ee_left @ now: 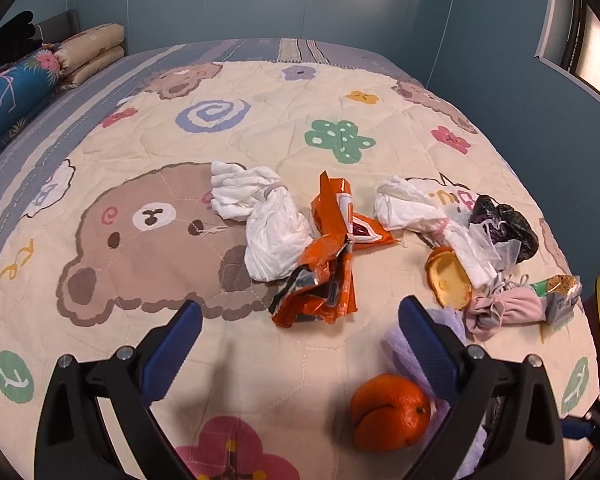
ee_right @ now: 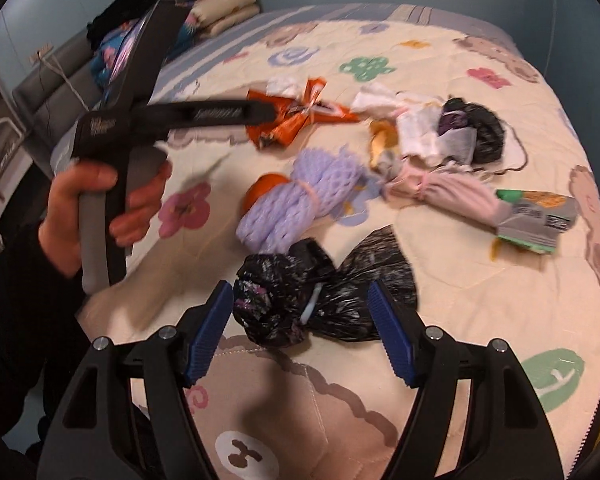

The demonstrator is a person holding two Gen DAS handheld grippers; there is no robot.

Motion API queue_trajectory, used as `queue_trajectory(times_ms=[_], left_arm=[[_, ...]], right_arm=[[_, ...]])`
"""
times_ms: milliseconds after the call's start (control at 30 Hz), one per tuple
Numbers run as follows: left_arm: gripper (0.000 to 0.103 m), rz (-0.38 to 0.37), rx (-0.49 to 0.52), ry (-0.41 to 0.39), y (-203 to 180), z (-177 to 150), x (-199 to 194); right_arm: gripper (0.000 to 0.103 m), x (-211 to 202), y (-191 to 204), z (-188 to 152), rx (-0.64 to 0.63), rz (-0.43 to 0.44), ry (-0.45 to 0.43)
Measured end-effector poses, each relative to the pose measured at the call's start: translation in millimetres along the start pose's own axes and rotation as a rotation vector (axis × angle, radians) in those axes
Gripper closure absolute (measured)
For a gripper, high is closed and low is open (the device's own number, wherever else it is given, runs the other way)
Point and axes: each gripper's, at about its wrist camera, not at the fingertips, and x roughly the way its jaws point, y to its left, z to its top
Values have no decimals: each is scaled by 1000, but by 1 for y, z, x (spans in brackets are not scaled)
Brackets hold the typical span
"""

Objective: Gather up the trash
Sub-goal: 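Grasp the orange snack wrapper with the left tool while the right tool grasps the black bag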

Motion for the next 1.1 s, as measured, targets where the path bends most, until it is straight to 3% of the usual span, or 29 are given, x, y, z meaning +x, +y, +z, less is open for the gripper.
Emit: queue_trajectory(times_ms=[133, 300, 500, 567, 700, 867, 1100], left_arm=[[10, -4, -3, 3, 0, 1, 11], [40, -33, -30, 31, 3, -1, 25], [76, -63, -40, 64, 4, -7, 38], [80, -68, -43, 63, 5, -10, 38], [88, -95, -69, 57, 11, -12, 31], [89, -95, -79, 52, 15, -14, 18], [90, -110, -92, 25, 21, -16, -9]], right_arm=[[36, 17, 1, -2, -22, -24, 36], [38, 32, 0, -3, -27, -40, 78], [48, 38, 1, -5, -37, -58, 108], [51, 38, 2, -9, -43, -66, 115], [77, 33, 3, -12, -56, -85, 107], [95, 30, -4, -12, -16, -66, 84], [100, 17, -9, -11, 16, -36, 47]])
